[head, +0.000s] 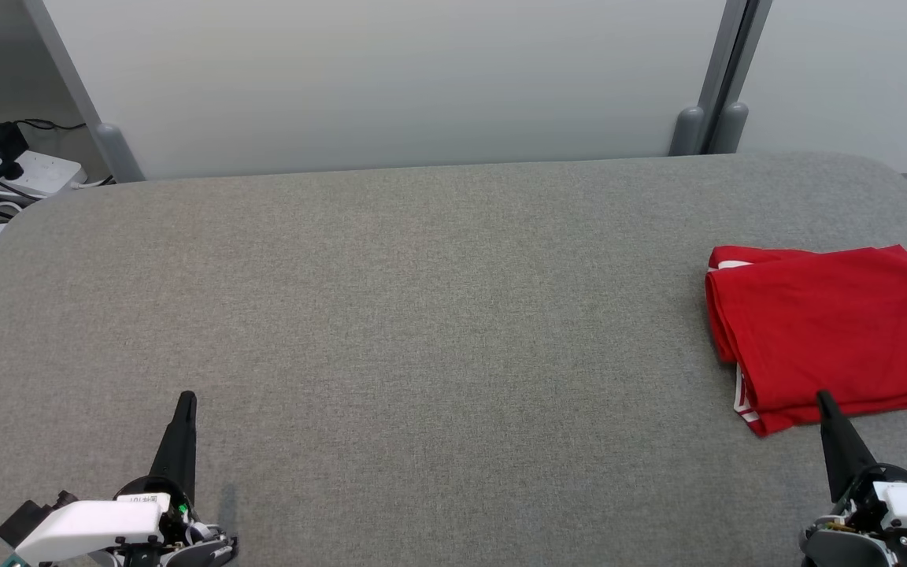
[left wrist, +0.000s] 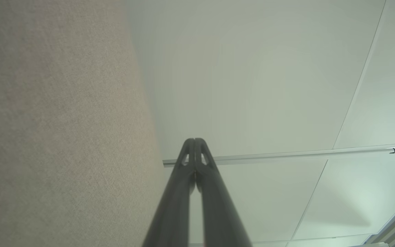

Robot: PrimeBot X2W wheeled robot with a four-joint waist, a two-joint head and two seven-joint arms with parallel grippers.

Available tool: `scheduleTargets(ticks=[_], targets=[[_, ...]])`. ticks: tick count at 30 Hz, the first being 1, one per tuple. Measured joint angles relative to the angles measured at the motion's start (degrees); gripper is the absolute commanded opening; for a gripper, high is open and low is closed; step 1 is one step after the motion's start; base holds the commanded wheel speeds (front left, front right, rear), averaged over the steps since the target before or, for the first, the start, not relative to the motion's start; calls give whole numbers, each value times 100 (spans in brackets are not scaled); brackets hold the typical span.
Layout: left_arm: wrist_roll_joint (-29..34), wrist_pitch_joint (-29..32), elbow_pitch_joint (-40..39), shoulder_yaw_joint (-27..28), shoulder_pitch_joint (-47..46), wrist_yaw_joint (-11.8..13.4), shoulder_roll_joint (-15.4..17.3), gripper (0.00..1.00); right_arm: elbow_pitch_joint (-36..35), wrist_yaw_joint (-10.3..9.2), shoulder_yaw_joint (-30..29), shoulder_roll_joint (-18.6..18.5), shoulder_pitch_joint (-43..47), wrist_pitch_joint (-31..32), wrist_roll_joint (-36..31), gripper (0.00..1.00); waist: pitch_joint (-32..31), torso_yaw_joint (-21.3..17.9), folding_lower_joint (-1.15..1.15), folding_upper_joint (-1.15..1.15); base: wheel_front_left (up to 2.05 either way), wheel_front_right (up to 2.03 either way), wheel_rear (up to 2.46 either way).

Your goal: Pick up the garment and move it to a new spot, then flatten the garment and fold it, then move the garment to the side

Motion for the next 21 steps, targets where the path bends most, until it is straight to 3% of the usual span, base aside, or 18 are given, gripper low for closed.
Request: scheduleTargets(ticks=[21], targets=[[1,24,0,23,0,0,-2,0,4,0,-4,1,-43,0,1,0,0,0,0,0,0,0,0]])
